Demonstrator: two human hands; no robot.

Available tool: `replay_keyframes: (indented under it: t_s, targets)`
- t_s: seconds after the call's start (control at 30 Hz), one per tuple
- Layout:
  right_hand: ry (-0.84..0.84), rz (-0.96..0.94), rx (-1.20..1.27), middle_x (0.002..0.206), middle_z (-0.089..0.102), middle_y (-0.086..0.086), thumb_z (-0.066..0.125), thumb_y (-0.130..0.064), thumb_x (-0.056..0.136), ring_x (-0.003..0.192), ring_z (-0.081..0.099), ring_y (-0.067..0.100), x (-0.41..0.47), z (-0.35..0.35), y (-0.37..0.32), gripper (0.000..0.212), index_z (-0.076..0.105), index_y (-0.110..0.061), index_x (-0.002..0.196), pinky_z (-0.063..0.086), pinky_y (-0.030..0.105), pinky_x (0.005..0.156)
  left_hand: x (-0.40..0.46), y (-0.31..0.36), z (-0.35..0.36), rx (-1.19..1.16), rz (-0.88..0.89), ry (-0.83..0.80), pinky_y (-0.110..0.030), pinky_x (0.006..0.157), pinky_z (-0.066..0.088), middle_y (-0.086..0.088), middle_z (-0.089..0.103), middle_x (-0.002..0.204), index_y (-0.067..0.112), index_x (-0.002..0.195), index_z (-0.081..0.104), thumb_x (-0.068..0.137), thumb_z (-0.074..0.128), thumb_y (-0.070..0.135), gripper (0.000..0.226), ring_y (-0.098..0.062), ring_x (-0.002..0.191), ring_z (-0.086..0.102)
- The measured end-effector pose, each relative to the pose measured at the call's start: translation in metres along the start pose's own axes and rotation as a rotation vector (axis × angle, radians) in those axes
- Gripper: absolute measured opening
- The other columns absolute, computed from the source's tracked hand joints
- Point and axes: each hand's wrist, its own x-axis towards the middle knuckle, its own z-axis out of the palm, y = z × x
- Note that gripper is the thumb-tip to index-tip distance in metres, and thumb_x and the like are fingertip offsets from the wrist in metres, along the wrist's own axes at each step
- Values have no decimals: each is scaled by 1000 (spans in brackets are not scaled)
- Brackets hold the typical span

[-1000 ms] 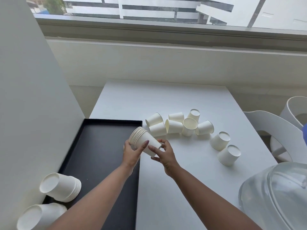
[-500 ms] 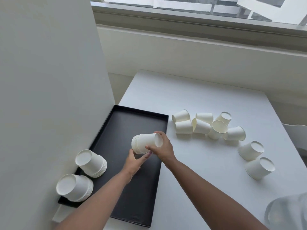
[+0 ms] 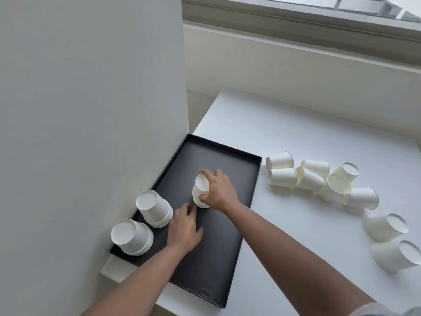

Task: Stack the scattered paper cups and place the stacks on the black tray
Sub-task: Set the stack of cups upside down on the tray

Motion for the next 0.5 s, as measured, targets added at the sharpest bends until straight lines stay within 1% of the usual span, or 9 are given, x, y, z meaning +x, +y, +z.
replay_keyframes:
  t_s: [0.03, 0.1, 0.17, 0.2, 0.33, 0.5]
  targets:
    - [-4, -3, -1, 122, 42, 6, 63, -23, 77, 110, 42, 27, 2, 0, -2, 66, 34, -33, 136, 46, 35, 81, -1, -1, 2, 28, 30, -11, -33, 108, 31, -8, 26, 147, 13, 144, 26, 87, 54, 38, 67, -25, 133, 31]
    - [-12, -7, 4, 122, 43, 6, 62, -21, 78, 109, 43, 28, 5, 1, -5, 66, 34, -33, 136, 46, 36, 82, -3, -5, 6, 53, 73, -83, -32, 117, 19, -10, 11, 156, 12, 148, 16, 91, 50, 38, 71, -24, 144, 15]
    - [-11, -18, 9, 122, 43, 7, 63, -20, 79, 109, 44, 28, 9, 1, -8, 67, 33, -32, 137, 45, 36, 85, -5, -8, 9, 86, 105, -154, -33, 120, 10, -10, -1, 159, 11, 149, 7, 93, 47, 41, 75, -23, 146, 2]
    - [-11, -24, 14, 122, 43, 7, 64, -20, 79, 109, 45, 29, 10, 2, -10, 67, 33, -32, 138, 44, 36, 86, -5, -9, 10, 102, 117, -175, -34, 120, 8, -10, -5, 159, 11, 149, 4, 93, 46, 42, 77, -23, 147, -1]
    - [-30, -59, 51, 127, 42, 8, 63, -15, 84, 109, 48, 28, 17, 6, -21, 72, 27, -34, 143, 43, 34, 88, -5, -14, 8, 130, 152, -212, -34, 120, 8, -9, -8, 158, 11, 149, 0, 93, 46, 43, 79, -23, 147, -3]
    - [-79, -109, 76, 131, 42, 9, 63, -9, 85, 112, 51, 29, 26, 12, -37, 73, 27, -34, 143, 43, 36, 94, -3, -16, 3, 105, 173, -235, -32, 120, 10, -8, -11, 158, 11, 149, -1, 94, 44, 43, 78, -21, 147, -5]
